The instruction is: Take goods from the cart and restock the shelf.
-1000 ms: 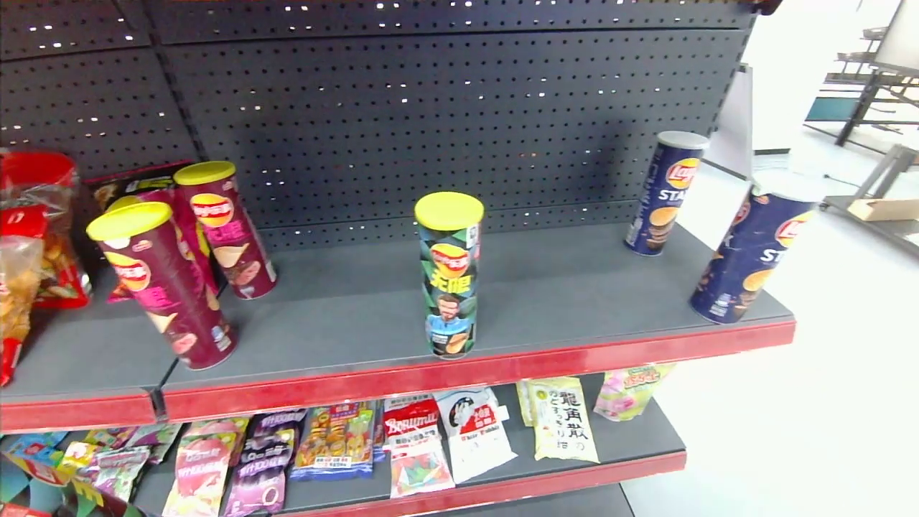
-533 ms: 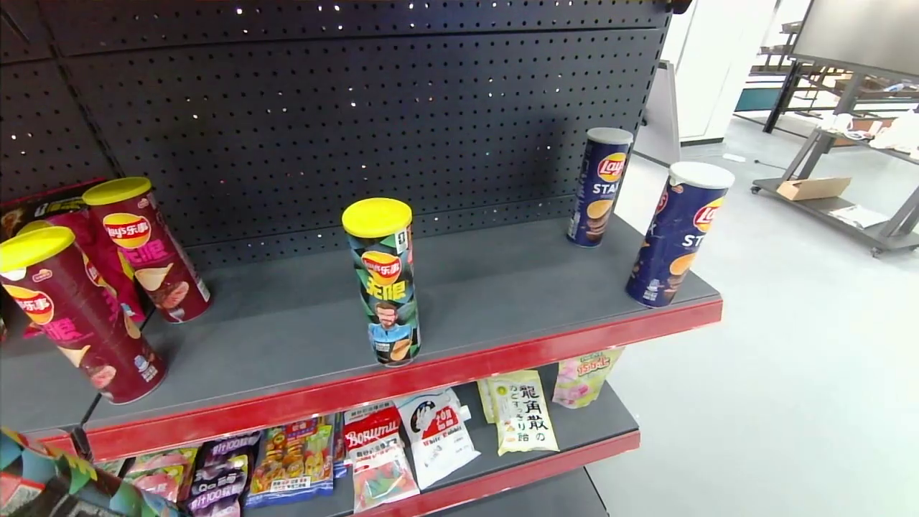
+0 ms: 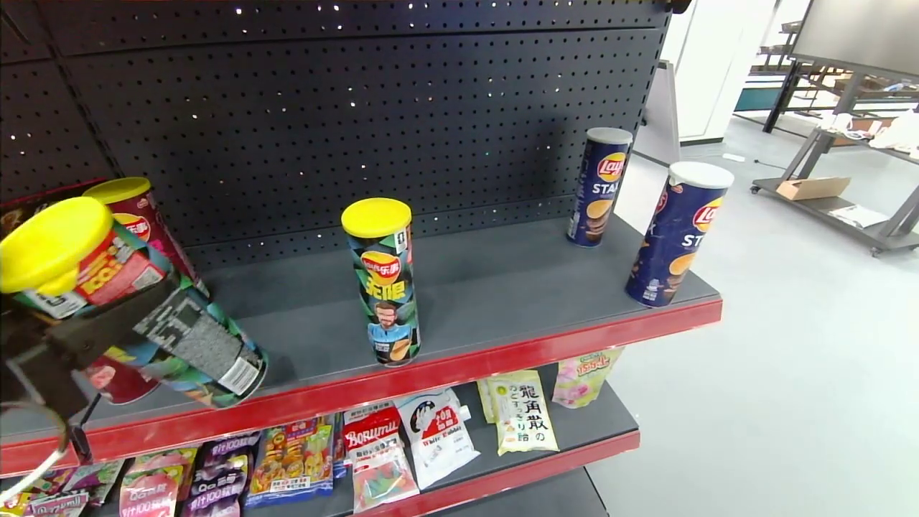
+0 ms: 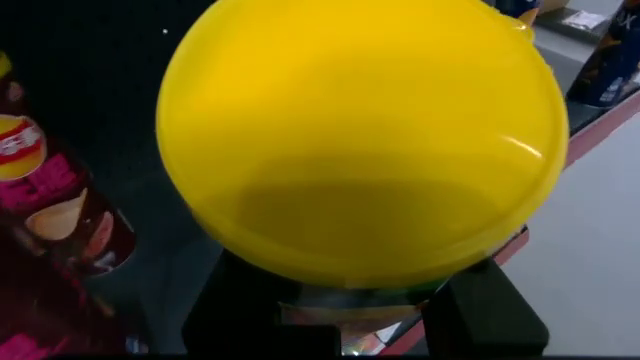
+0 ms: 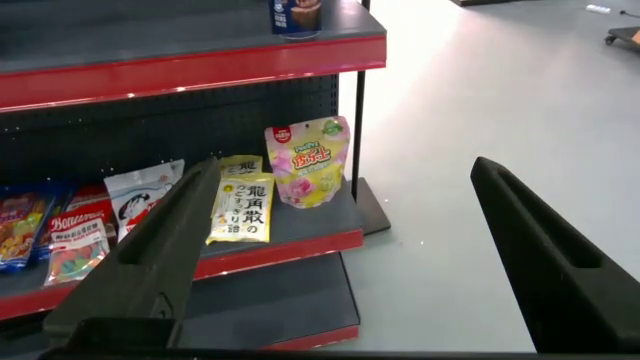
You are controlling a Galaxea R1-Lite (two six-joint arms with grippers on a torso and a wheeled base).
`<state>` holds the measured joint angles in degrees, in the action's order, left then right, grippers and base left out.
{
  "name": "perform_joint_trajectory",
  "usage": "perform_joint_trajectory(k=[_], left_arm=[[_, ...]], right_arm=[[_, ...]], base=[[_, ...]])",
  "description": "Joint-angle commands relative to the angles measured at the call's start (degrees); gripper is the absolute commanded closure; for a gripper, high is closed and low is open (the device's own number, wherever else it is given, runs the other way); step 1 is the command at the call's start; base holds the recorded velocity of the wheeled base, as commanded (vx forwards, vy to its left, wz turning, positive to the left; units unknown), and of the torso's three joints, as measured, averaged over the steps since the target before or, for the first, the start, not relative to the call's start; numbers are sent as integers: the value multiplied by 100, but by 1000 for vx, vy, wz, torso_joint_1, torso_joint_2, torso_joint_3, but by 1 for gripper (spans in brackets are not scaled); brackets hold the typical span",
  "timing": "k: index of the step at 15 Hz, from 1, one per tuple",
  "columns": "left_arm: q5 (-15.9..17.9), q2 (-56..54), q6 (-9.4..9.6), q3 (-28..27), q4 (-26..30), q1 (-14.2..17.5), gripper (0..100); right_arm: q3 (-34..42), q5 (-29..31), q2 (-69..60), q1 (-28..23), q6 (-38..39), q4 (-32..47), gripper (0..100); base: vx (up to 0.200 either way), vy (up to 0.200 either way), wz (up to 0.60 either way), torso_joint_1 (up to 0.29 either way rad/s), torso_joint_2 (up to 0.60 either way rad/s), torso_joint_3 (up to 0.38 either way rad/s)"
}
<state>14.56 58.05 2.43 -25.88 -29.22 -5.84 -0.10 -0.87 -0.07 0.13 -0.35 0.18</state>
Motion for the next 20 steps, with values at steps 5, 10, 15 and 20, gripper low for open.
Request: perform_joint_trajectory(k=[5,10,15,20], left_arm=[[531,2439,-93,-813,-1288,-31,100],[337,3494,-76,-1763,-1578,-58,100],[329,4206,-76,-2457,-1569,-110,100],[258,4751,-76,-3011,-1578,-295,100]], right_arm=[[1,-1,7,4,9,-1,0],[1,-1,7,4,0,-1,0],[1,-1,7,4,0,-1,0],[1,7,7,4,-9,-1,0]], base=[[0,0,0,0,0,0],[0,0,0,0,0,0],[0,0,0,0,0,0],[0,0,0,0,0,0]])
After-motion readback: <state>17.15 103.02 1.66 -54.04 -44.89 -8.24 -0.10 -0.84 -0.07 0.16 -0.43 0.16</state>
